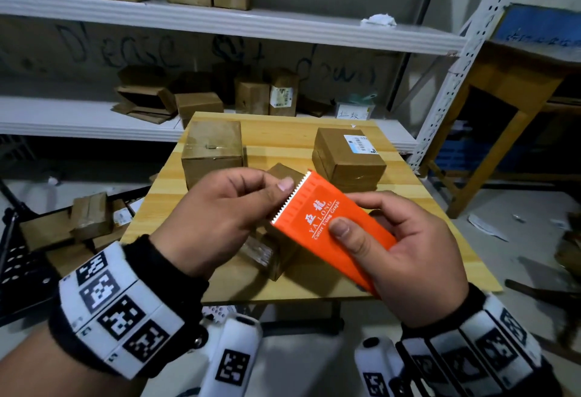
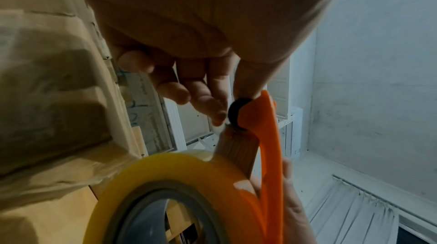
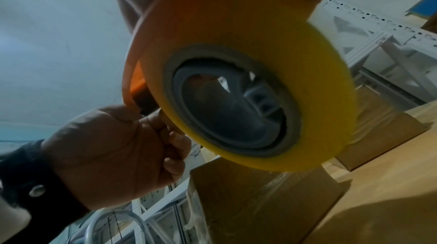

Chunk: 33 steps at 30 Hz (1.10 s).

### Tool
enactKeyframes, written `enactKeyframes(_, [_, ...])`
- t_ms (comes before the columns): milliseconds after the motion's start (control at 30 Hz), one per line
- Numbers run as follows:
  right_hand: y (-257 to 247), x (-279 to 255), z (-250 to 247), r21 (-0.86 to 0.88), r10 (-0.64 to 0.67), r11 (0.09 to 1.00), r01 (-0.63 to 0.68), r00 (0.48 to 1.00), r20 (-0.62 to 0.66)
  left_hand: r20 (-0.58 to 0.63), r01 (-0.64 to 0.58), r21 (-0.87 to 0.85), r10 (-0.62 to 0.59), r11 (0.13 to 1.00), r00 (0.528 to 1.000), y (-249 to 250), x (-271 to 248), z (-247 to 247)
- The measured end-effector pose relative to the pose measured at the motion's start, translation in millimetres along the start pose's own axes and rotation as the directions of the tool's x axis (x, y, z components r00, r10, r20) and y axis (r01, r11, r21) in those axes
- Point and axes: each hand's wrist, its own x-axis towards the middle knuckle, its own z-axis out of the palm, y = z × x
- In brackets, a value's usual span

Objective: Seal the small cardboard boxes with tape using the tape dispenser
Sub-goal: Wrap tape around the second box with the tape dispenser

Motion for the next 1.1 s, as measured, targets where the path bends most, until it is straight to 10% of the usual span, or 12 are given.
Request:
enactKeyframes(667, [6.4,13.9,-15.1,-0.258,0.015,0.966,-0.012,1.000,0.010,-0.296,-0.027,0.557,0.229,0.830,0.927,-2.2,12.8,-25.7])
enactKeyframes(1100, [15.6,33.7,-41.0,-0.252,0.249,0.941,-0.228,0.967,0.054,-0.220,0.172,0.530,-0.061,0.830,0.974,4.8,58.6,-43.2])
